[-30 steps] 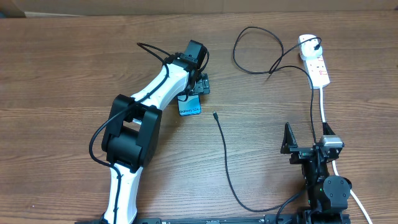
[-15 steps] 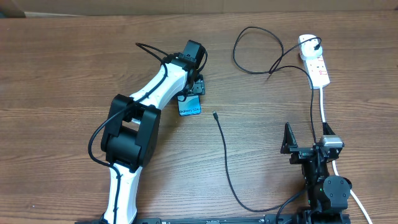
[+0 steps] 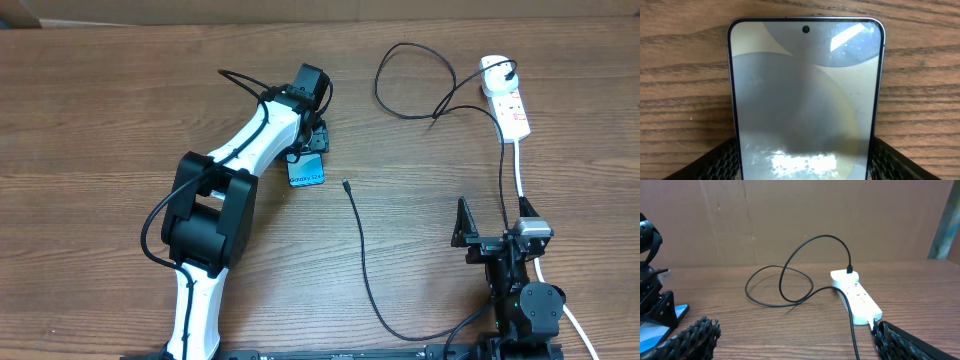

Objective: Plug charger to phone and switch on socket
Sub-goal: 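Lower the left gripper onto the phone's top edge and close, then lift the phone with the left gripper and tilt it upright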

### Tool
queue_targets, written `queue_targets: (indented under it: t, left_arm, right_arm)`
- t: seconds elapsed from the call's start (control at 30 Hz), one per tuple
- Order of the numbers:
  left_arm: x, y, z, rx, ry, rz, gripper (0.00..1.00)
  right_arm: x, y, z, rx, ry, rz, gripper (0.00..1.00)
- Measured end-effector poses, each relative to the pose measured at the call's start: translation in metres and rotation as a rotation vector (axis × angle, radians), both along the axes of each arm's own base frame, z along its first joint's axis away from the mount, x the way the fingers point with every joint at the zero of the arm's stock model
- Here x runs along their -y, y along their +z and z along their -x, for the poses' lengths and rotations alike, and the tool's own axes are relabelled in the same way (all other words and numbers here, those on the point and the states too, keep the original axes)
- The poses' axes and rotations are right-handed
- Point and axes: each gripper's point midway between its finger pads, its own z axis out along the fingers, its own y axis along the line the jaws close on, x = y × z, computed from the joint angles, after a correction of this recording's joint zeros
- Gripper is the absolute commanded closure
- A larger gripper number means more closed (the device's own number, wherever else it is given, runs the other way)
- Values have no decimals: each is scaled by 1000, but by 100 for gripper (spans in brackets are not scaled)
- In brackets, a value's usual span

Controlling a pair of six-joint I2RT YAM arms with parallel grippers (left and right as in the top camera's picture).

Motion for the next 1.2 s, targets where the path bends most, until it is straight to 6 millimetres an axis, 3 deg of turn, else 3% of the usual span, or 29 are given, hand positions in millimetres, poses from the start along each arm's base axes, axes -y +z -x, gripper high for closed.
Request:
queue_targets:
  t: [0.37,0.6,0.87,1.2]
  left_arm:
    - [7,2,13,-64,-13,41,34]
    - [21,5,21,-118,-28,138,37]
    - [33,16,28,-250,19,432,38]
    - [40,48,27,-377,71,806,39]
  right_arm:
    - [0,0,0,0,0,1,0]
    - [0,0,0,0,0,0,0]
    - [0,0,0,0,0,0,0]
    - [0,0,0,0,0,0,0]
